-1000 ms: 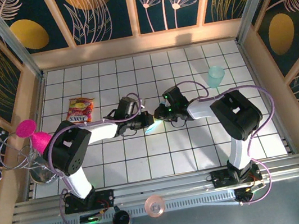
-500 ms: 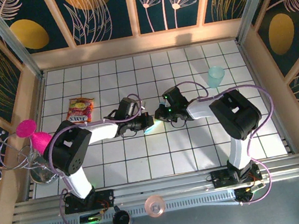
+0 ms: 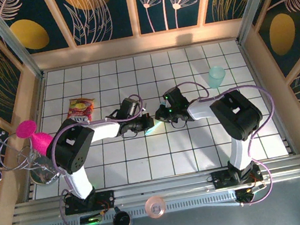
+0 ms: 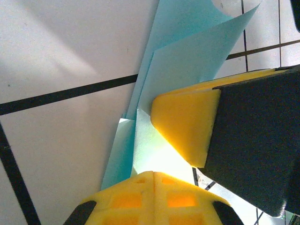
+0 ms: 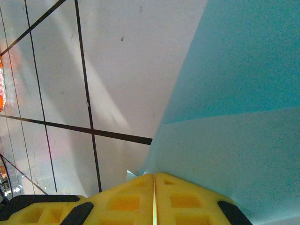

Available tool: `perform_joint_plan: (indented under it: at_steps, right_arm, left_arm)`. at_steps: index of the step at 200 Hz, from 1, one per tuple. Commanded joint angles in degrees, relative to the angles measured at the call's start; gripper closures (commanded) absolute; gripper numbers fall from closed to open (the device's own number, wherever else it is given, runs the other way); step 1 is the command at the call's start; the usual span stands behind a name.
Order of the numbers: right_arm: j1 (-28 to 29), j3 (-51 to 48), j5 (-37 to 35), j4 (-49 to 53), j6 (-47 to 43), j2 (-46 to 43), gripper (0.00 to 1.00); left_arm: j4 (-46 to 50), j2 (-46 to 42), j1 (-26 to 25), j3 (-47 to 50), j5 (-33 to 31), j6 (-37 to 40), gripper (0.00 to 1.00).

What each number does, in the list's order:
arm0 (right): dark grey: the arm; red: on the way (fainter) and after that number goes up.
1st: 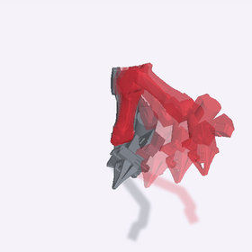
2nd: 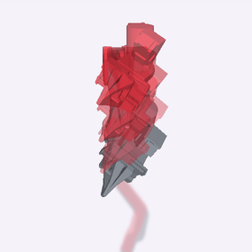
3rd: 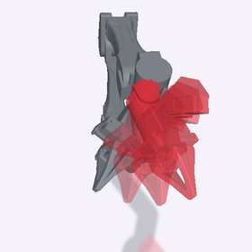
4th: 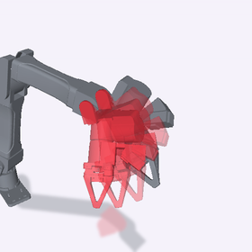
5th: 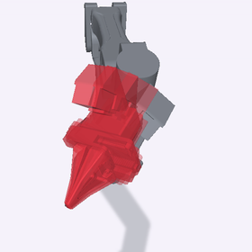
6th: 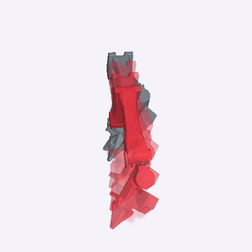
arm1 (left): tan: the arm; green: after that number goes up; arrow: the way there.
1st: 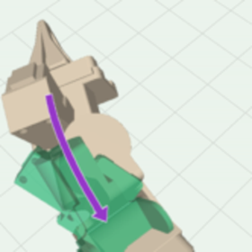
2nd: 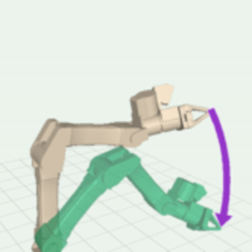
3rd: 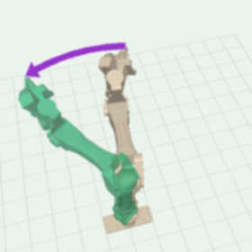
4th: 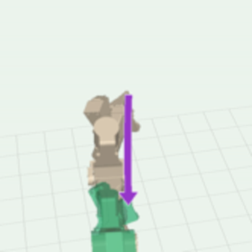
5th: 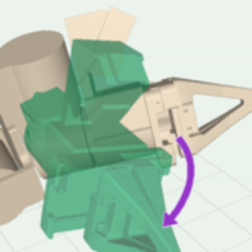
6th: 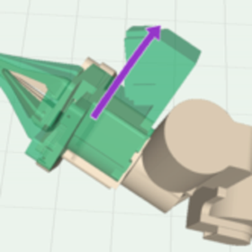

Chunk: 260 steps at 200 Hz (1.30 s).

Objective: Fold a paper plane with a square sheet of paper (pick it up from the middle)
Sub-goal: Fold the wing for the fifth time at the center of the table.

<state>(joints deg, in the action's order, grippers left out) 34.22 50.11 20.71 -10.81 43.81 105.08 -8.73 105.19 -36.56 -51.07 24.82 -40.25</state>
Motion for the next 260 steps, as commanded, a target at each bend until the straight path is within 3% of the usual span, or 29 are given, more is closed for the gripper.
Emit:
perform_joint_plan:
  at_steps: [1, 82, 141, 260]
  right_arm:
    - [-0.3, 0.4, -0.2, -0.1, -0.1, 1.3, 0.9]
    - [-0.3, 1.2, -1.5, 2.5, 0.1, 2.7, 0.9]
    - [-0.2, 2.0, -2.2, 4.6, 0.6, 3.5, 0.9]
    - [-0.2, 2.3, -2.5, 5.7, 0.6, 4.1, 0.9]
  left_arm:
    - [1.9, 0.8, -0.3, 0.2, -0.5, 0.6, 0.97]
    - [4.3, -0.9, -0.3, -0.4, -3.2, 1.3, 0.97]
    - [8.4, -5.9, -2.4, -1.6, -6.2, 1.2, 0.92]
    - [11.1, -1.8, -3.3, -3.0, -10.1, 1.8, 0.92]
